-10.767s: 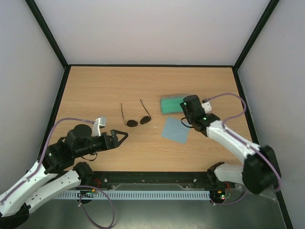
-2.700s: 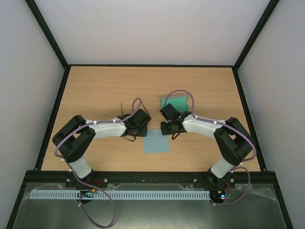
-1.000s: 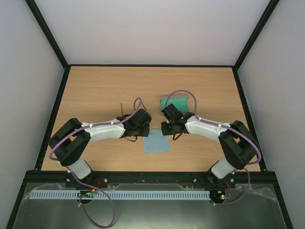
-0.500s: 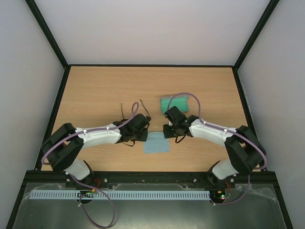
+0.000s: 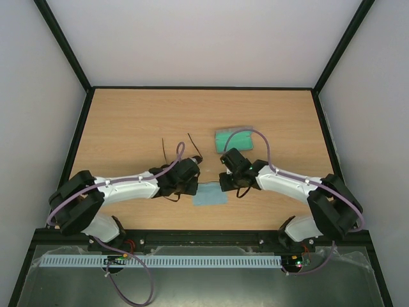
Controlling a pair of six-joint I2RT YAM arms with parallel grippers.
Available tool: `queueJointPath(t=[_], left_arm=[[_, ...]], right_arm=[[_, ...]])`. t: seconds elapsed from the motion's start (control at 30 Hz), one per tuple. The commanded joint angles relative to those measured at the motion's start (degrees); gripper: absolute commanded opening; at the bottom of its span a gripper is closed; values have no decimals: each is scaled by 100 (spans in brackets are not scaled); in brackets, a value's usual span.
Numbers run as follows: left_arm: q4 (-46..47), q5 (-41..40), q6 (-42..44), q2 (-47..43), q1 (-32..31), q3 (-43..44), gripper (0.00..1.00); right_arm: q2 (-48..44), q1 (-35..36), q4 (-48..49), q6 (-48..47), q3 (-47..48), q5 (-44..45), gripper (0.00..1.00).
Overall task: Organize the sunglasses
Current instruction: Fold the glasses cleaning cloth at the center of the board.
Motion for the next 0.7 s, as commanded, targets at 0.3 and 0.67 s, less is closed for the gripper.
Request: queueJointPath(t=[0.3,0.67], left_arm=[[-123,-67,-333,-284,-401,-222,2],[-34,-86,-418,-270,-493,-422,2]], right_arm=[[-327,337,-456,179,-272,226,1],[-468,535,-367,368,-570,208,1]])
